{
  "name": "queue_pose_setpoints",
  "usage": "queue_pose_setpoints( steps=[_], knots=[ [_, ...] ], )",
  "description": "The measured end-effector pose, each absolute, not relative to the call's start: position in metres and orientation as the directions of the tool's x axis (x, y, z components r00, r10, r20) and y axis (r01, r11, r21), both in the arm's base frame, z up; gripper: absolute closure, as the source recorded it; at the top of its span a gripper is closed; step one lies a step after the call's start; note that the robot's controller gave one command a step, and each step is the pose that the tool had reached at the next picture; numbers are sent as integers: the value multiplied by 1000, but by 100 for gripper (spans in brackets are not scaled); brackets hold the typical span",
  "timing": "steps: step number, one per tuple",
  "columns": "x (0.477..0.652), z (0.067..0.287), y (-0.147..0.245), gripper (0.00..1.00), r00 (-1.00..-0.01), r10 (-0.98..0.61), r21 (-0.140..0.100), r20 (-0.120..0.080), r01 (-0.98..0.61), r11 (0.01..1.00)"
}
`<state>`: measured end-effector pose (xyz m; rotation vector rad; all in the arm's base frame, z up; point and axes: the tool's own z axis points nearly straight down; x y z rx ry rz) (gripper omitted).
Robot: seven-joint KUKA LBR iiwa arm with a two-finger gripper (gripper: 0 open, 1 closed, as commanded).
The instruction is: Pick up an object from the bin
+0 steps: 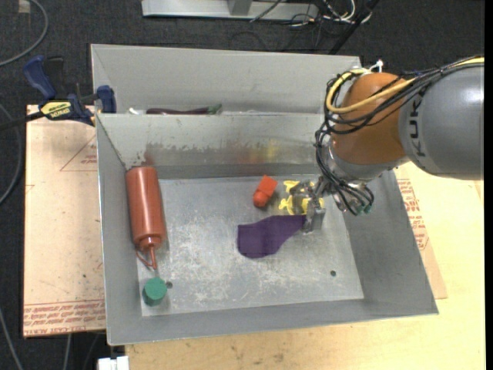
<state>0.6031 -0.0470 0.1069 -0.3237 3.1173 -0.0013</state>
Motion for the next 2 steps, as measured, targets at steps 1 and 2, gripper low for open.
queue_pose_setpoints(
  steps=[1, 2],
  knots=[
    [610, 166, -45, 100, -984, -177, -1, -9, -177, 984],
    [614, 216, -42, 100, -974, -225, -2, -10, -225, 974]
  ],
)
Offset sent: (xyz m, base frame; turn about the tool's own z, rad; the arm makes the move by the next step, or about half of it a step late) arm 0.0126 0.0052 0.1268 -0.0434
